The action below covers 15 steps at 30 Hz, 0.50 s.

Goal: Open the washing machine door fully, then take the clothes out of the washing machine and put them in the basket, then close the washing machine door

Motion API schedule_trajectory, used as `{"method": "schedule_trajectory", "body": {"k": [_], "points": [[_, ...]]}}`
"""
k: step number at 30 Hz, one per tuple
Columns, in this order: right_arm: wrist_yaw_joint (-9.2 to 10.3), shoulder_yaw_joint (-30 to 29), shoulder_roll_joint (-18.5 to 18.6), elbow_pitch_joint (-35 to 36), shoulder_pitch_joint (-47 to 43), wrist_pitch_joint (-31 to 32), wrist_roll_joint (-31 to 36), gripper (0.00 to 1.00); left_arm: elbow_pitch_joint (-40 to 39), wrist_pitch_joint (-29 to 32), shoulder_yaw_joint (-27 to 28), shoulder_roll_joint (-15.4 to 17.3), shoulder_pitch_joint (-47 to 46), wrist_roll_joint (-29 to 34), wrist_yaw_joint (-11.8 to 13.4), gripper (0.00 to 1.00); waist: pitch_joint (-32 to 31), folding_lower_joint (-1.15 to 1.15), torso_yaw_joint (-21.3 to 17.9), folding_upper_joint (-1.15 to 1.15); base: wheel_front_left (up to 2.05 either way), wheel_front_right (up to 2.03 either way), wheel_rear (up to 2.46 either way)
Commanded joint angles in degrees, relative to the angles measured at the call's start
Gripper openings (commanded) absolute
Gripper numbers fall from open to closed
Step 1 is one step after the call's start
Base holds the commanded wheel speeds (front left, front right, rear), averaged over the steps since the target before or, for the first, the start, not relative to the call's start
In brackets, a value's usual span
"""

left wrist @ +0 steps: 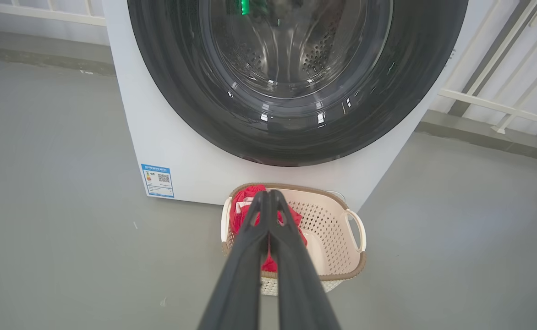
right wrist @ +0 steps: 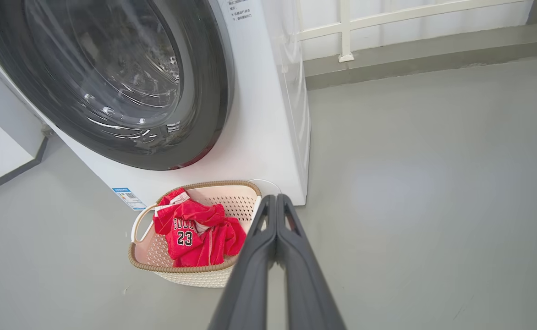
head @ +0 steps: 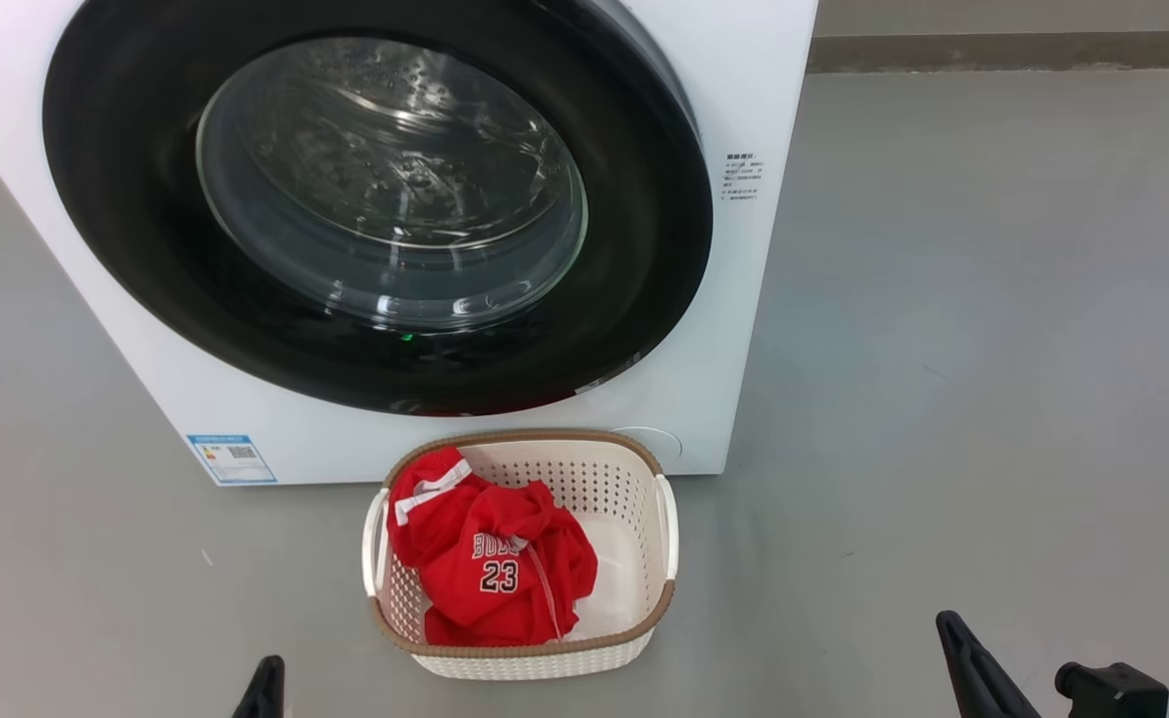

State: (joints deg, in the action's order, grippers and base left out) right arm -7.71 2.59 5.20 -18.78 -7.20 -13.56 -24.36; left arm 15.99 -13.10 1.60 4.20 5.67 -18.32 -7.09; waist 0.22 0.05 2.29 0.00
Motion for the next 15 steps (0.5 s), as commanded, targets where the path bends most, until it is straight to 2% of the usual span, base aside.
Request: {"method": "schedule_trajectory", "body": {"k": [1,5,15], "points": [[0.01,-0.41,0.57,1.39,0.71,0.13,-1.13,0.0,-1.31,0.27,0.51,0.57,-1.13,-1.13,-0.02,0.0,-0.02,0.08,-0.02,0.0,0.0,0.0,0.0],[0.02,-0.65,0.51,1.45,1.17,0.76,-3.44,0.0,-1.31,0.91,0.65,0.51,-1.5,-3.61,-0.04,0.0,0.09,-0.04,-0.09,0.0,0.0,0.0,0.0],[0.04,-1.28,0.35,1.71,2.3,2.37,-9.21,0.0,-1.36,2.54,1.01,0.35,-2.44,-9.8,-0.07,0.0,0.1,-0.04,-0.29,0.0,0.0,0.0,0.0]]}}
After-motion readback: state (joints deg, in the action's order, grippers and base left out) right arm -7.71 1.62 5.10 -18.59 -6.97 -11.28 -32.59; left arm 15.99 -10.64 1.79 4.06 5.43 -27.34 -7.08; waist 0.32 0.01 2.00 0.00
